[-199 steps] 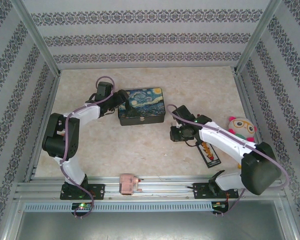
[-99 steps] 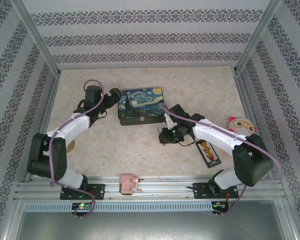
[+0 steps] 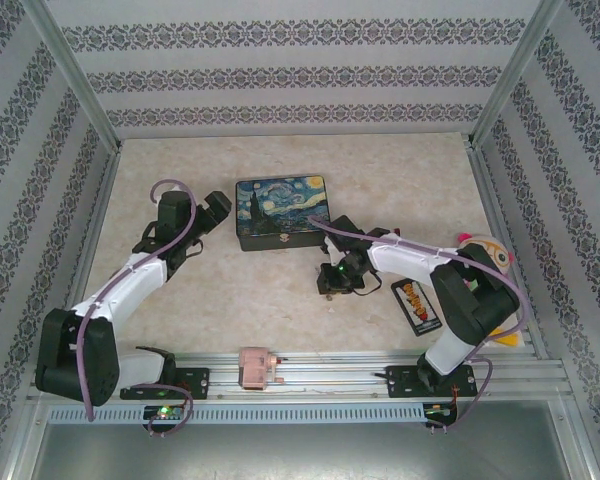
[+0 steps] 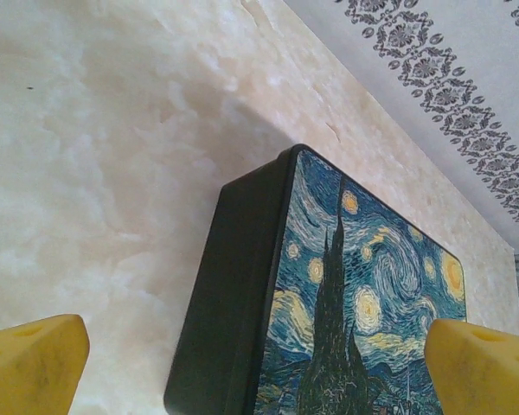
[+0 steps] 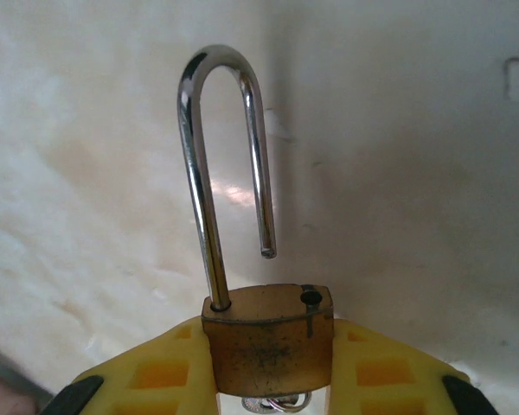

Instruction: Unlock the padlock with the key

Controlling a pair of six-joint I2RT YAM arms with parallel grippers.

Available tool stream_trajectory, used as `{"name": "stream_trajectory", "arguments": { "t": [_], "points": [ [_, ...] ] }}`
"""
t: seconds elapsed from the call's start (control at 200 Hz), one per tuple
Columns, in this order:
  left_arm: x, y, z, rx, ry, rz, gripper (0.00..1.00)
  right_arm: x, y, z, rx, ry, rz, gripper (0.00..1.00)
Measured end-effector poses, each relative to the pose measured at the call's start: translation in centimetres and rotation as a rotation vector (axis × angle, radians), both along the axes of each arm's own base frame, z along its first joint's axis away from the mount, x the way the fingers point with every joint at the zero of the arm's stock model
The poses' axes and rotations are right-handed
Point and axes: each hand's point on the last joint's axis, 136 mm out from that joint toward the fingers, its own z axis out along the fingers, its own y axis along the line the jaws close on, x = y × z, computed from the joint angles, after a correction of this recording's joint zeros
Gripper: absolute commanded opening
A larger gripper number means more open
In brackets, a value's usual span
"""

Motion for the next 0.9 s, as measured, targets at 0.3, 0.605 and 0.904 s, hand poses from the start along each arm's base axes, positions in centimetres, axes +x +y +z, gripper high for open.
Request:
{"name": "stream_trajectory", "arguments": {
  "t": [0.3, 0.605, 0.904],
  "points": [
    [-1.2, 0.6, -0.5, 0.016, 0.016, 0.021, 0.99, 0.9, -1.2, -0.5, -0.085, -0.030, -0.017, 0.39],
    [-1.8, 1.1, 0.0, 0.025, 0.009, 0.035, 0.99, 0.8, -0.7, 0.6, -0.095, -0.064, -0.004, 0.54],
    [-3.9, 2.7, 2.6, 0.057, -0.046, 0.088, 0.99, 2.9, -1.7, 6.2, -0.061, -0.251, -0.052, 0.60]
  ]
}}
